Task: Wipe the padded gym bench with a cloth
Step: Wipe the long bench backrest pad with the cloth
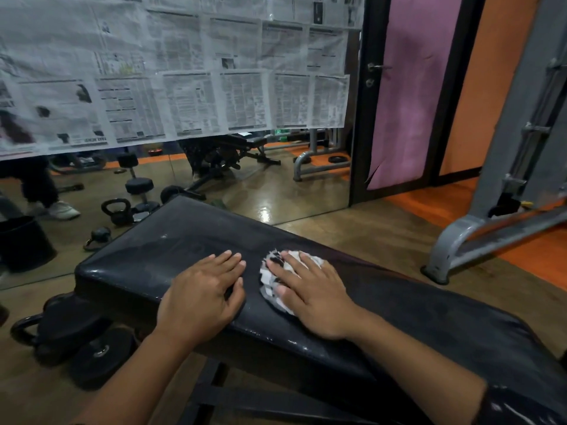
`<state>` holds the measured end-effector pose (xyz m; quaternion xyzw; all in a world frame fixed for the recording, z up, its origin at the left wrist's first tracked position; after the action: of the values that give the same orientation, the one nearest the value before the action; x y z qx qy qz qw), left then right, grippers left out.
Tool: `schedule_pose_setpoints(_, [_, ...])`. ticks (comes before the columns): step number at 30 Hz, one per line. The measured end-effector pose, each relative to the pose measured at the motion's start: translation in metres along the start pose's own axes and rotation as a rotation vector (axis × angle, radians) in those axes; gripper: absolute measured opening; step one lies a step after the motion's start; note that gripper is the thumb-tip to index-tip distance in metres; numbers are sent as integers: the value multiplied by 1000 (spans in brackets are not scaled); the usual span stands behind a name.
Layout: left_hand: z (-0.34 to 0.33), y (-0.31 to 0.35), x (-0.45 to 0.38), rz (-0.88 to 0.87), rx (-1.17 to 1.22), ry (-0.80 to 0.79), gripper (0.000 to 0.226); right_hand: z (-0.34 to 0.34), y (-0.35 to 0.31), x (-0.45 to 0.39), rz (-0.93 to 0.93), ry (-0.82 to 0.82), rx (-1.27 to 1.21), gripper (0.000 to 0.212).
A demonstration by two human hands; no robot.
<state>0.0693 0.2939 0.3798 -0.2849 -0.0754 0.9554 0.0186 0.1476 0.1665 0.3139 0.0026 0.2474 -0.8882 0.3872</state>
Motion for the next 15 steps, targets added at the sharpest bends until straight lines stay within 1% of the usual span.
schedule_pose_setpoints(1, [0,0,0,2,4,4,43,2,6,3,19,-23,-15,47])
schedule_pose_setpoints(3, [0,0,0,6,18,14,42,6,34,-10,-22,-49,-17,48])
schedule_pose_setpoints(5, [-1,1,1,-2,17,21,42,14,67,-32,-164,-22,-20,49])
schedule_pose_setpoints(7, [-1,1,1,-1,11,27,42,15,84,-49,-319,-14,-36,52])
schedule_pose_setpoints(9, [0,2,1,0,11,30,42,9,75,-55,-361,-24,-12,52])
schedule_pose_setpoints(11, [1,1,1,4,13,36,42,5,46,-44,-278,-19,11,50])
schedule_pose_setpoints(13, [1,1,0,3,13,45,42,2,18,-16,-109,-14,38,49])
schedule_pose_setpoints(15, [0,1,-1,-5,13,48,42,3,3,12,46,-25,30,54])
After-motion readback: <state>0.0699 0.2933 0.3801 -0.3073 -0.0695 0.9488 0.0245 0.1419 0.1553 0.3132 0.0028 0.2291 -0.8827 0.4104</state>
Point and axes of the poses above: each hand's wrist, its own x-axis away from the middle knuckle, its own z-axis out of the back of the hand, y = z × x, the point moved 10 cm from there along -x, towards the middle knuckle, and after that the axes turned 8 degrees about -x, right-handed, at the moved point
